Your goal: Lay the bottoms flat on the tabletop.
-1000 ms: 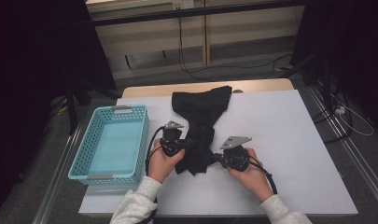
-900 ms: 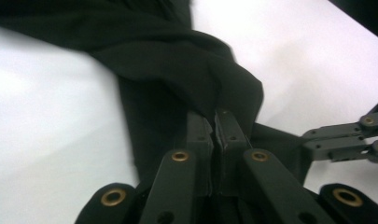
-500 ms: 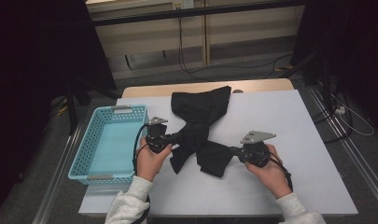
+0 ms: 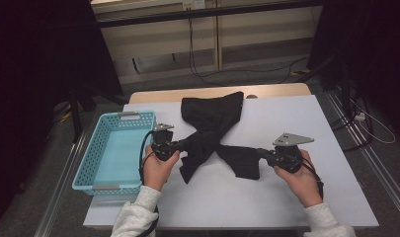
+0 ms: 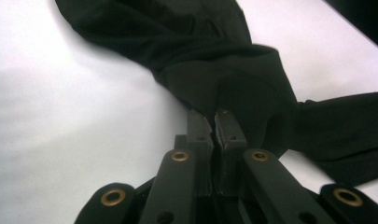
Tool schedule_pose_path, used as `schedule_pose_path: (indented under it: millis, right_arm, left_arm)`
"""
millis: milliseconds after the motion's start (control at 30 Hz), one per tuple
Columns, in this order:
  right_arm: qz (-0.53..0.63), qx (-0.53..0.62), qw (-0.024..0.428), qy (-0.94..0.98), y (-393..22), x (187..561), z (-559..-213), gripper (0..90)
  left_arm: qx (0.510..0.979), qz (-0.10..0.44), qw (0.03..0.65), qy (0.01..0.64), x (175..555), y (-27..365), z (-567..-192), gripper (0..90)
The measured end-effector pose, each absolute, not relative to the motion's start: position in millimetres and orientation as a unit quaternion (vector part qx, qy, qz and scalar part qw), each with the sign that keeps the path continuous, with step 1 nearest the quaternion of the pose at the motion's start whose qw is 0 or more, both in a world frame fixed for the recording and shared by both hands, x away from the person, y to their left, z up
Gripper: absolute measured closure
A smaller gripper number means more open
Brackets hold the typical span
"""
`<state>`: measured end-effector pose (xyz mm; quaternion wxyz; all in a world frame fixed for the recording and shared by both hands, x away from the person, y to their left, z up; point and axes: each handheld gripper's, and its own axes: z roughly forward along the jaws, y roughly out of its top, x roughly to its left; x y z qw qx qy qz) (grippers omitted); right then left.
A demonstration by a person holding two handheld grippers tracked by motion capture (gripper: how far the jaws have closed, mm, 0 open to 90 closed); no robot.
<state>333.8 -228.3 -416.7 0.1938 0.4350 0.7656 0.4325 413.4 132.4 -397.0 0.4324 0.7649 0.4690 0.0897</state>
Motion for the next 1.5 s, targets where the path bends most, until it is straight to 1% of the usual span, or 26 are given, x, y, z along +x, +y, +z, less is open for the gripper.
schedule_pose_path:
  millis: [200, 400, 500, 600, 733, 833, 933, 967, 1000, 1033, 1067, 1100, 1133, 1167, 1200, 1233, 1300, 1333, 1400, 1433, 1500]
  right_arm:
    - [0.44, 0.449, 0.203, 0.751, -244, 333, -413, 90.0]
    - [0.439, 0.454, 0.206, 0.748, -250, 332, -413, 90.0]
    - [0.436, 0.446, 0.2, 0.756, -247, 331, -415, 90.0]
    - [0.429, 0.43, 0.18, 0.774, -237, 332, -421, 90.0]
    - [0.41, 0.389, 0.154, 0.811, -208, 328, -432, 90.0]
    - [0.41, 0.355, 0.127, 0.83, -184, 324, -435, 90.0]
    - [0.425, 0.329, 0.091, 0.838, -167, 320, -436, 90.0]
    - [0.426, 0.323, 0.087, 0.84, -162, 319, -436, 89.5]
    - [0.427, 0.321, 0.086, 0.841, -159, 318, -436, 85.1]
    - [0.43, 0.323, 0.088, 0.838, -157, 318, -436, 78.8]
    - [0.433, 0.326, 0.094, 0.835, -157, 318, -435, 76.5]
    - [0.434, 0.33, 0.097, 0.833, -159, 319, -434, 71.6]
    - [0.434, 0.336, 0.104, 0.83, -162, 320, -433, 62.6]
    - [0.431, 0.344, 0.119, 0.826, -166, 322, -432, 56.1]
    - [0.427, 0.351, 0.135, 0.822, -170, 323, -432, 57.0]
    - [0.426, 0.359, 0.142, 0.818, -175, 325, -432, 55.6]
    - [0.417, 0.381, 0.153, 0.811, -184, 327, -434, 47.4]
    - [0.405, 0.389, 0.164, 0.811, -188, 329, -436, 45.1]
    - [0.399, 0.411, 0.167, 0.802, -193, 332, -440, 39.8]
    - [0.394, 0.42, 0.169, 0.8, -194, 334, -442, 37.1]
    - [0.381, 0.426, 0.17, 0.803, -196, 336, -445, 36.6]
  left_arm:
    - [0.762, 0.087, 0.432, 0.475, 415, 135, -399, 86.3]
    - [0.763, 0.075, 0.431, 0.476, 416, 134, -402, 86.1]
    - [0.764, 0.074, 0.432, 0.474, 416, 132, -402, 86.1]
    - [0.764, 0.073, 0.432, 0.474, 416, 132, -401, 86.1]
    - [0.759, 0.076, 0.439, 0.474, 416, 133, -400, 86.0]
    - [0.761, 0.07, 0.437, 0.474, 416, 133, -401, 85.9]
    - [0.765, 0.071, 0.438, 0.468, 416, 131, -403, 85.6]
    - [0.766, 0.068, 0.437, 0.467, 416, 131, -404, 85.3]
    - [0.767, 0.068, 0.436, 0.466, 416, 131, -404, 84.8]
    - [0.767, 0.07, 0.437, 0.465, 416, 131, -404, 83.3]
    - [0.766, 0.071, 0.438, 0.465, 416, 131, -404, 80.7]
    - [0.767, 0.071, 0.438, 0.464, 416, 131, -404, 77.3]
    - [0.77, 0.073, 0.434, 0.462, 415, 130, -405, 70.7]
    - [0.773, 0.076, 0.432, 0.458, 415, 129, -406, 61.7]
    - [0.777, 0.076, 0.428, 0.455, 414, 128, -406, 54.3]
    - [0.779, 0.077, 0.427, 0.452, 413, 127, -407, 47.3]
    - [0.785, 0.083, 0.428, 0.439, 411, 124, -408, 33.6]
    - [0.792, 0.081, 0.42, 0.435, 409, 122, -409, 27.9]
    - [0.807, 0.078, 0.399, 0.429, 405, 117, -414, 20.5]
    - [0.81, 0.081, 0.393, 0.427, 402, 115, -417, 18.5]
    - [0.824, 0.086, 0.372, 0.418, 398, 110, -425, 15.1]
